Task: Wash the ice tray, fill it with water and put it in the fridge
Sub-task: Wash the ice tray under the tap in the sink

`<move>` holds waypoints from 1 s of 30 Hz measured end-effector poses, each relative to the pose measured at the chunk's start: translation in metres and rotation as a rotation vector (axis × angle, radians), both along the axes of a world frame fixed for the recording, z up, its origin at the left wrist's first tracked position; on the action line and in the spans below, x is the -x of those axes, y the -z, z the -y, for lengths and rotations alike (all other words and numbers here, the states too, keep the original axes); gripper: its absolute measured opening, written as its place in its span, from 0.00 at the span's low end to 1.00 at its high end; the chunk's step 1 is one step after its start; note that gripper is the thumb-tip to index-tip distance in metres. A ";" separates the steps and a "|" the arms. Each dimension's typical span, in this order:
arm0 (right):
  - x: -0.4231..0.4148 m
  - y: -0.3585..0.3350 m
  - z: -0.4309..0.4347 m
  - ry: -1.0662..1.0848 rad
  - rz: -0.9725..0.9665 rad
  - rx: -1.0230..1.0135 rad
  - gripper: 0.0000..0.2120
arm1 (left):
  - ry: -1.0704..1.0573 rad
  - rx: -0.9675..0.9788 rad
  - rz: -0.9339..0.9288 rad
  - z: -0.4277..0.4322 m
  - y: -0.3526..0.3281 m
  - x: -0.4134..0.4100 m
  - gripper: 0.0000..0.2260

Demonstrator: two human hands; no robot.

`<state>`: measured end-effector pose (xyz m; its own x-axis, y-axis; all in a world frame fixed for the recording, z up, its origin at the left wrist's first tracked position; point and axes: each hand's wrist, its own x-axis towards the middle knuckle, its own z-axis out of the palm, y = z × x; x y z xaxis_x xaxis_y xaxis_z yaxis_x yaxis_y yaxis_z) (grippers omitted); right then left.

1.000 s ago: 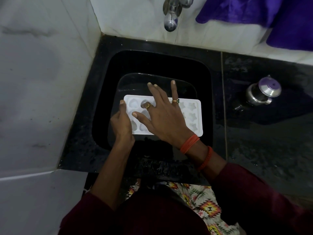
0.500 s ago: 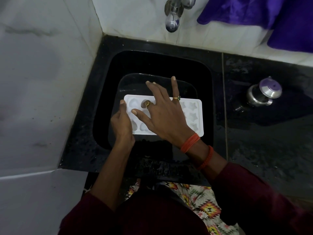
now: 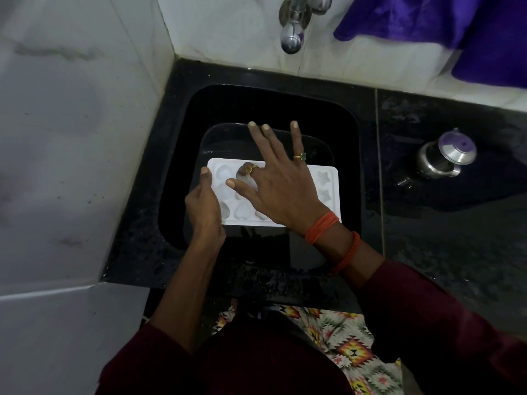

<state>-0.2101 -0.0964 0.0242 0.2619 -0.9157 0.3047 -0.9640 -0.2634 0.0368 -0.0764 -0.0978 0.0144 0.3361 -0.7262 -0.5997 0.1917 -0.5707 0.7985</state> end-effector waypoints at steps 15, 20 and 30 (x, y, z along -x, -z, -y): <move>-0.002 -0.009 -0.008 0.003 -0.001 0.017 0.33 | -0.007 0.020 0.002 0.004 0.000 -0.002 0.14; -0.001 -0.003 -0.007 0.007 -0.014 -0.003 0.33 | -0.006 0.023 -0.010 0.005 0.000 -0.001 0.15; -0.003 0.005 -0.005 0.003 0.039 0.053 0.31 | -0.012 0.003 -0.021 0.005 0.004 -0.002 0.14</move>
